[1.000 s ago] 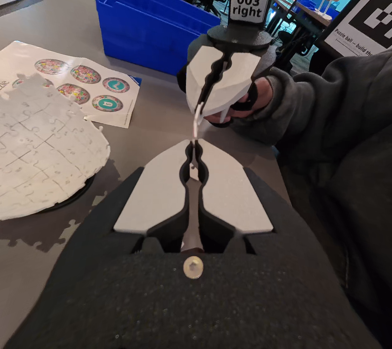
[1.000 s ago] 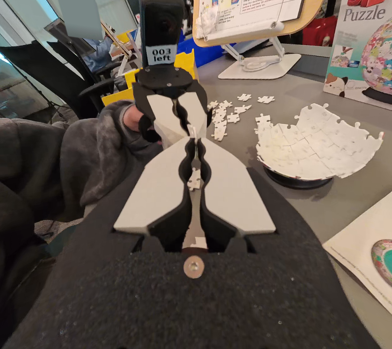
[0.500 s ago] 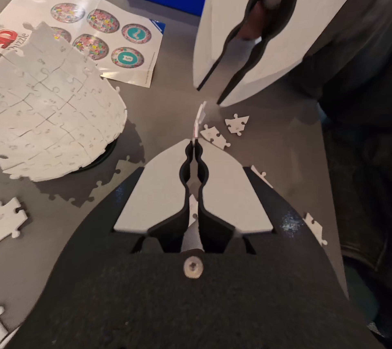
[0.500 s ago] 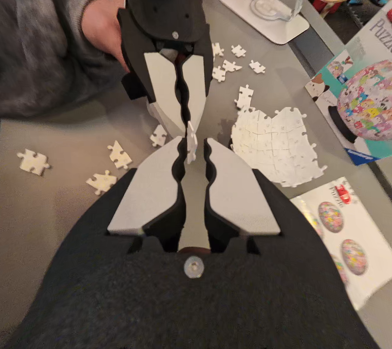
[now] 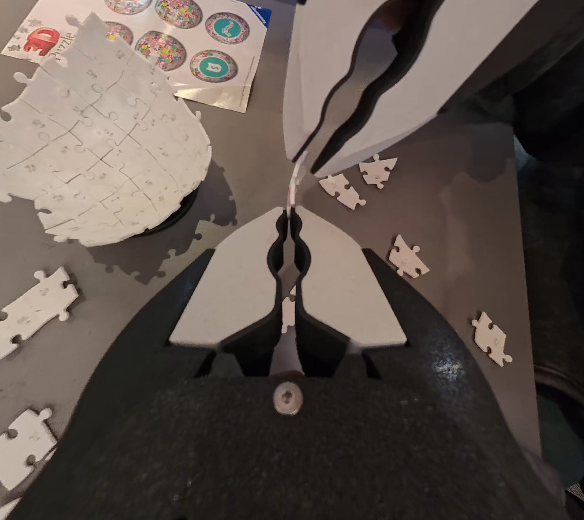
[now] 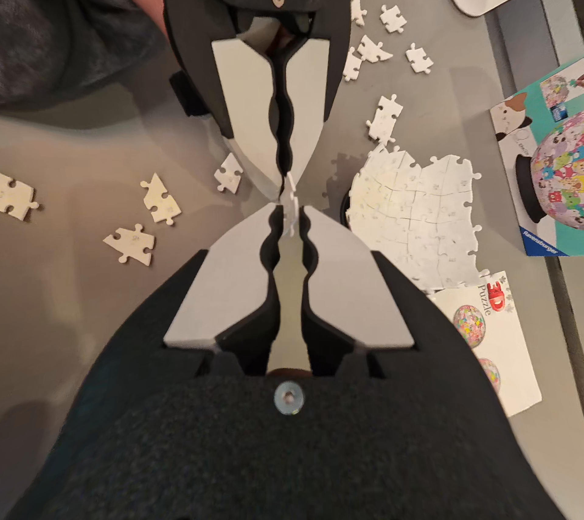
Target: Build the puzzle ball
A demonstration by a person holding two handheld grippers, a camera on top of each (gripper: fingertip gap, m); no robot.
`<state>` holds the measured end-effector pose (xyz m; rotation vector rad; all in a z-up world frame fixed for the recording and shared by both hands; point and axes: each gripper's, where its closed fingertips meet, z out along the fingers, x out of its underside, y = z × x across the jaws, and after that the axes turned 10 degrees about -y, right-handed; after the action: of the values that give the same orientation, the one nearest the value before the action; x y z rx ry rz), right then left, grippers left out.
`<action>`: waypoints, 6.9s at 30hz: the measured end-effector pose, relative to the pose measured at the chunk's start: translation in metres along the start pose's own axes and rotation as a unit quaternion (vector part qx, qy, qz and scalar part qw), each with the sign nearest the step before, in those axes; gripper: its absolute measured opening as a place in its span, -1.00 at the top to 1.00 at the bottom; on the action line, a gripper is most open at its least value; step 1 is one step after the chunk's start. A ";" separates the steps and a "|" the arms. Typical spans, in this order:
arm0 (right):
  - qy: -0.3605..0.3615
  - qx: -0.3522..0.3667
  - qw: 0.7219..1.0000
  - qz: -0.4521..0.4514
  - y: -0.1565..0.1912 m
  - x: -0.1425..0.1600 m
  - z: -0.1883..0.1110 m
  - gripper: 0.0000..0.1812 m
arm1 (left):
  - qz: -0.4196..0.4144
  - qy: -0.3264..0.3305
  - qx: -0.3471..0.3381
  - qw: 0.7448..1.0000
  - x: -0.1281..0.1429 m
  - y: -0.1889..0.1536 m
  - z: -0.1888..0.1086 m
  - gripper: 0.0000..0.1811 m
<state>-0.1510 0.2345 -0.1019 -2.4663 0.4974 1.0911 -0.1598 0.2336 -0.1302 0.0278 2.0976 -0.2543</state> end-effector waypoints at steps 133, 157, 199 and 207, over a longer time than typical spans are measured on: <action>0.043 -0.037 0.979 0.197 0.079 0.090 0.004 0.78 | -0.124 0.014 0.013 0.992 -0.005 0.169 0.024 0.97; 0.093 -0.059 0.976 0.190 0.064 0.104 0.002 1.00 | -0.123 0.016 0.015 0.992 -0.003 0.169 0.023 0.97; 0.017 -0.034 0.998 -0.054 0.047 0.079 0.005 0.58 | -0.133 0.019 0.034 0.990 0.000 0.166 0.023 0.97; 0.020 0.164 0.969 -0.185 -0.107 0.001 -0.023 1.00 | -0.136 0.019 0.041 0.990 0.000 0.163 0.024 0.97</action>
<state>-0.0864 0.3153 -0.0658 -2.1755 0.1949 0.7443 -0.1192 0.3884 -0.1698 -0.2068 2.1269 -0.5063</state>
